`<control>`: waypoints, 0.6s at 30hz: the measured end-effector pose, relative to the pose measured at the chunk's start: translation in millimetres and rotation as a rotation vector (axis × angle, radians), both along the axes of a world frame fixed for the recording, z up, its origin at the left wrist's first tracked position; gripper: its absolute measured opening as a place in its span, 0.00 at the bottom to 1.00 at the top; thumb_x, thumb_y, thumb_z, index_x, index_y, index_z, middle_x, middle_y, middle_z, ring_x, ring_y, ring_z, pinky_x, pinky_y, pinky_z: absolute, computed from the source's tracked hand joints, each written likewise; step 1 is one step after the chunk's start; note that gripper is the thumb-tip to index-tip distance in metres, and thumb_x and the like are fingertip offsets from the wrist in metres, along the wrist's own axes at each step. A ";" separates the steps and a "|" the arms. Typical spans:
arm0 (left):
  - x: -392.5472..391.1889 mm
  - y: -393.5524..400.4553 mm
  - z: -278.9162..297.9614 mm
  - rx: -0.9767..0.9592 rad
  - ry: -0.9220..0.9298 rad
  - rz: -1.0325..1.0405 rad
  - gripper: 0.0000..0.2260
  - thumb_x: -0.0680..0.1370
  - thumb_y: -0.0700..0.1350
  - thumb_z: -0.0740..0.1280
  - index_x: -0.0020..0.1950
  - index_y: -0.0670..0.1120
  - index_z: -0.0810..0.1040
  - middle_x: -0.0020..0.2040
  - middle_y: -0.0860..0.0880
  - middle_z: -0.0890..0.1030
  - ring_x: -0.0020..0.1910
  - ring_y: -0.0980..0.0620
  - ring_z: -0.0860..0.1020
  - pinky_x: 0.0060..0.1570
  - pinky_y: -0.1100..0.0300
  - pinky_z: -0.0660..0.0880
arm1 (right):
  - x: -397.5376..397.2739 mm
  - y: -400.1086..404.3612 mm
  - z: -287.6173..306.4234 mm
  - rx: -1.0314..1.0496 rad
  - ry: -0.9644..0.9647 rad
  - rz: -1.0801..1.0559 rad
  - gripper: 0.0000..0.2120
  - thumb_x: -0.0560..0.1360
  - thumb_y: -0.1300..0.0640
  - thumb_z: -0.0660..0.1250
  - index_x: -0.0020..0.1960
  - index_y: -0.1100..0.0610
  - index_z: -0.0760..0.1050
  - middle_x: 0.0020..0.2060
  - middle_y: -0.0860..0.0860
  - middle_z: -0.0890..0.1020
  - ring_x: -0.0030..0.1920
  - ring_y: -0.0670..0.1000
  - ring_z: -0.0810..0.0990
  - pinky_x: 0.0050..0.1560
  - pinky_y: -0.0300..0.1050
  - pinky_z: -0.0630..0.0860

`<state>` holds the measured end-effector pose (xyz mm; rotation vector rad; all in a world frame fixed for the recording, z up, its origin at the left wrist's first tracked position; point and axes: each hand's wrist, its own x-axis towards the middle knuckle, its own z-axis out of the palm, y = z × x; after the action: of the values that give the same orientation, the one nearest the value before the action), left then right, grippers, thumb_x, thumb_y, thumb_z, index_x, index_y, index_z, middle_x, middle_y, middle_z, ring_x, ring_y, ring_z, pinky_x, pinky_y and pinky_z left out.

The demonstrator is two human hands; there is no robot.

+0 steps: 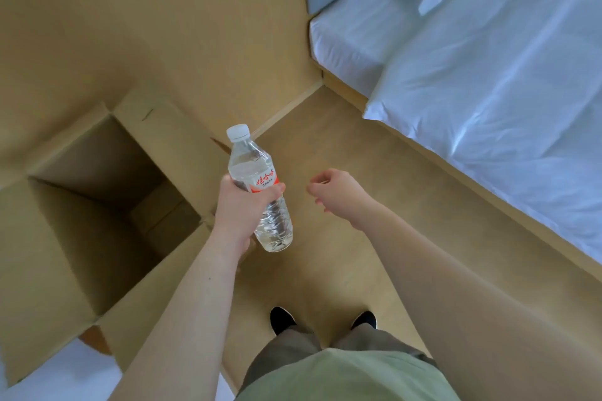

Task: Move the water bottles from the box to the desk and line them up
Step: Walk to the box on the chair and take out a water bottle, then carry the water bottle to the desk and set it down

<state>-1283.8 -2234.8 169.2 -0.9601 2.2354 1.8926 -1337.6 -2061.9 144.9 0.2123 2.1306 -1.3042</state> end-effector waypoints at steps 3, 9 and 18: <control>-12.9 44.6 -4.2 -0.019 -0.031 -0.100 0.26 0.68 0.44 0.81 0.62 0.46 0.75 0.52 0.49 0.84 0.49 0.50 0.84 0.34 0.57 0.77 | 0.1 48.6 -5.0 0.022 0.001 -0.072 0.10 0.77 0.53 0.64 0.57 0.53 0.76 0.45 0.51 0.82 0.41 0.51 0.78 0.47 0.48 0.79; -34.4 124.8 -14.1 0.008 -0.050 -0.342 0.17 0.70 0.37 0.79 0.55 0.46 0.80 0.47 0.48 0.85 0.46 0.51 0.85 0.40 0.59 0.80 | 8.1 126.4 -13.2 0.021 -0.043 -0.234 0.12 0.76 0.52 0.64 0.58 0.52 0.76 0.46 0.51 0.82 0.44 0.51 0.80 0.50 0.49 0.81; -82.1 228.3 -42.0 -0.050 -0.156 -0.682 0.24 0.67 0.40 0.81 0.60 0.47 0.77 0.52 0.47 0.84 0.49 0.50 0.85 0.45 0.55 0.79 | 12.2 227.4 -31.9 -0.011 -0.077 -0.570 0.12 0.75 0.52 0.65 0.57 0.53 0.77 0.48 0.51 0.82 0.51 0.53 0.83 0.54 0.53 0.82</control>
<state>-1365.9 -2006.5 127.2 -0.2626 2.1373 1.4071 -1325.4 -1834.5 113.0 0.9019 2.0698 -1.5809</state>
